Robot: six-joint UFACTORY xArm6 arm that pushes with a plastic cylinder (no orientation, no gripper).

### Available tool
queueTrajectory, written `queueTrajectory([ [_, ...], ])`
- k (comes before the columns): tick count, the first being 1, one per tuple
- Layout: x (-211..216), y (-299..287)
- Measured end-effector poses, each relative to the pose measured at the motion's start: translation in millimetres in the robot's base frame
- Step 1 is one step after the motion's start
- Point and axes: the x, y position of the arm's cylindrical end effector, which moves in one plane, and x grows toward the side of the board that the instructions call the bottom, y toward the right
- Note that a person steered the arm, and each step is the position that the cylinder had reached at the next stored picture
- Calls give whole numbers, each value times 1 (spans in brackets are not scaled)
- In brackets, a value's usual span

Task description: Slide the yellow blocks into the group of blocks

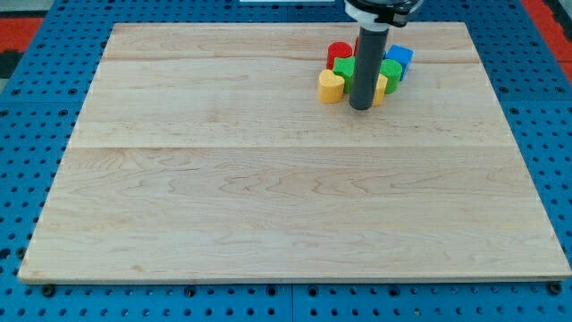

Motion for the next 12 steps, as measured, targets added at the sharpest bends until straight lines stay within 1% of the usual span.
queueTrajectory([
  [1,14,-4],
  [2,26,-51],
  [3,11,-134],
  [4,-40,-95],
  [5,-25,-8],
  [6,-16,-27],
  [7,14,33],
  [8,20,113],
  [9,15,158],
  [10,-8,173],
  [11,-21,91],
  [12,-17,50],
])
